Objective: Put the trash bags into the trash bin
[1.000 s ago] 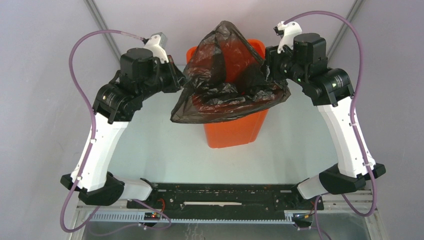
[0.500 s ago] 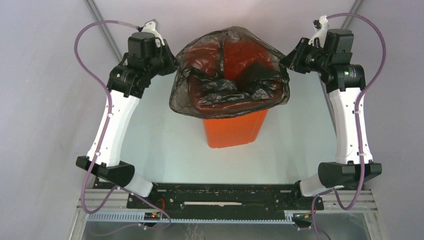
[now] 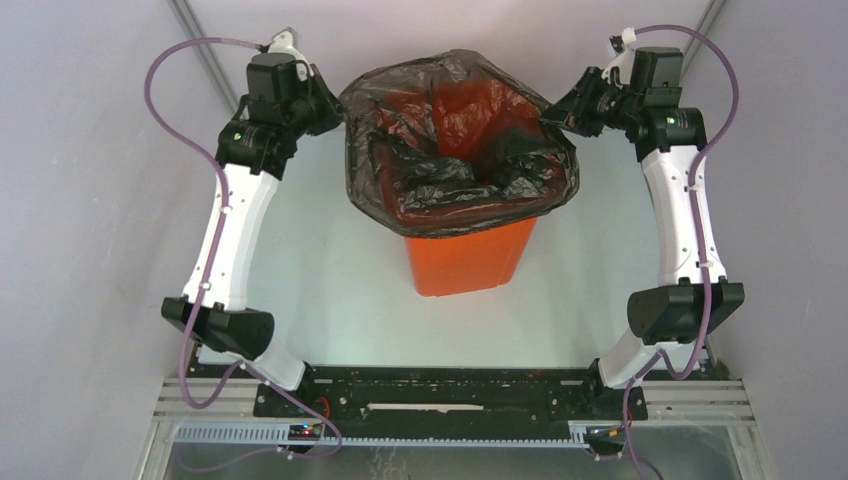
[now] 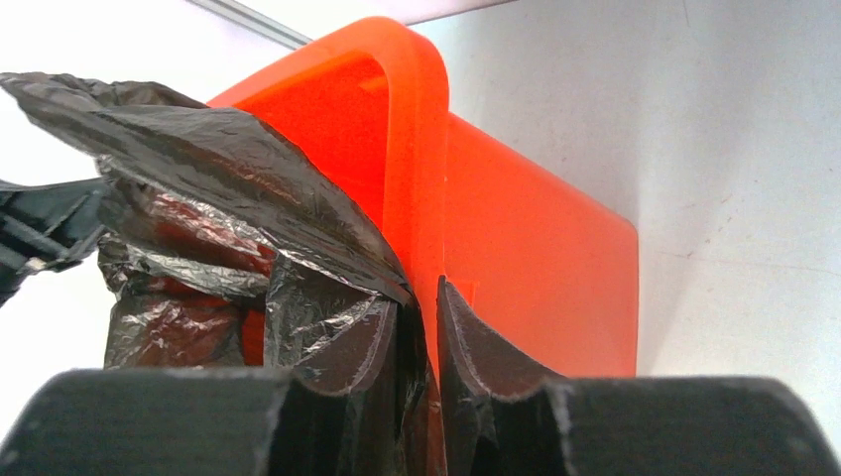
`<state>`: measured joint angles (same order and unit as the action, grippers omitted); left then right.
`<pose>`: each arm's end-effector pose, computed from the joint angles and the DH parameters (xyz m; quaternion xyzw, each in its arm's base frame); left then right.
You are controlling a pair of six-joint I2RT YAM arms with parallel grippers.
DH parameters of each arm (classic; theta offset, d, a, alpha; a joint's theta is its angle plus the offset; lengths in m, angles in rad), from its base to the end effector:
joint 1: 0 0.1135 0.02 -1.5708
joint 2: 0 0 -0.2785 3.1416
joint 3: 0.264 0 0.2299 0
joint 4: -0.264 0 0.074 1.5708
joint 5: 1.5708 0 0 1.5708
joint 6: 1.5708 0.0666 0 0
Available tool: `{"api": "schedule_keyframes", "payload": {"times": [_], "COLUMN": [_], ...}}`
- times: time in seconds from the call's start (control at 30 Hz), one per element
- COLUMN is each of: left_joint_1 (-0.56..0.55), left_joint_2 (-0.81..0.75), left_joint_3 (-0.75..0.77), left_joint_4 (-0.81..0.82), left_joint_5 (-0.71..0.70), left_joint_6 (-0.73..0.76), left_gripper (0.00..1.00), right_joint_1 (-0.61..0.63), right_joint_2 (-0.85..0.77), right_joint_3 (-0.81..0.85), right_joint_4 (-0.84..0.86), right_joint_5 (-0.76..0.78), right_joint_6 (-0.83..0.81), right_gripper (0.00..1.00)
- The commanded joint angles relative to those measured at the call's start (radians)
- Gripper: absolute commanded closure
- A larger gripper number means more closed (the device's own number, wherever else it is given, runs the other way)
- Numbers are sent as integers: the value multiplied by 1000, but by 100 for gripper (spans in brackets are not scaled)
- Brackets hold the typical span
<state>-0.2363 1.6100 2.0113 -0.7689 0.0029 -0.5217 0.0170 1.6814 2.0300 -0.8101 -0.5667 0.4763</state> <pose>0.3334 -0.0805 0.4832 -0.1164 0.8162 -0.2105 0.5254 0.3547 0.0418 0.4645 0.0424 0.8283 0.3539 0.4323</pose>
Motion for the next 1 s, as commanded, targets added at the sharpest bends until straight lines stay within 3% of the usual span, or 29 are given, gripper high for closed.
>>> {"api": "schedule_keyframes", "payload": {"times": [0.0, 0.1, 0.2, 0.33, 0.47, 0.77, 0.87, 0.97], "left_joint_1": [9, 25, 35, 59, 72, 75, 76, 77], "left_joint_2": [58, 83, 87, 74, 55, 5, 8, 10], "left_joint_3": [22, 26, 25, -26, -95, -214, -205, -204], "left_joint_4": [43, 28, 12, 51, 91, 216, 220, 232], "left_joint_5": [69, 117, 149, 259, 350, 416, 417, 417], "left_joint_6": [-56, -93, -114, -192, -280, -364, -366, -370], "left_gripper": [100, 100, 100, 100, 100, 100, 100, 100], "right_joint_1": [-42, -53, -55, -67, -78, -49, -23, 30], "right_joint_2": [55, 78, 59, 11, -6, 16, 52, 94], "right_joint_3": [57, 86, 94, 20, 31, 1, 59, 131], "right_joint_4": [9, -30, -25, 175, 183, 387, 385, 336], "right_joint_5": [-20, -46, -92, -282, -243, -260, -245, -212], "right_joint_6": [37, 36, 29, 132, 121, 104, 67, -15], "right_gripper": [74, 70, 55, 34, 21, 9, 0, 0]}}
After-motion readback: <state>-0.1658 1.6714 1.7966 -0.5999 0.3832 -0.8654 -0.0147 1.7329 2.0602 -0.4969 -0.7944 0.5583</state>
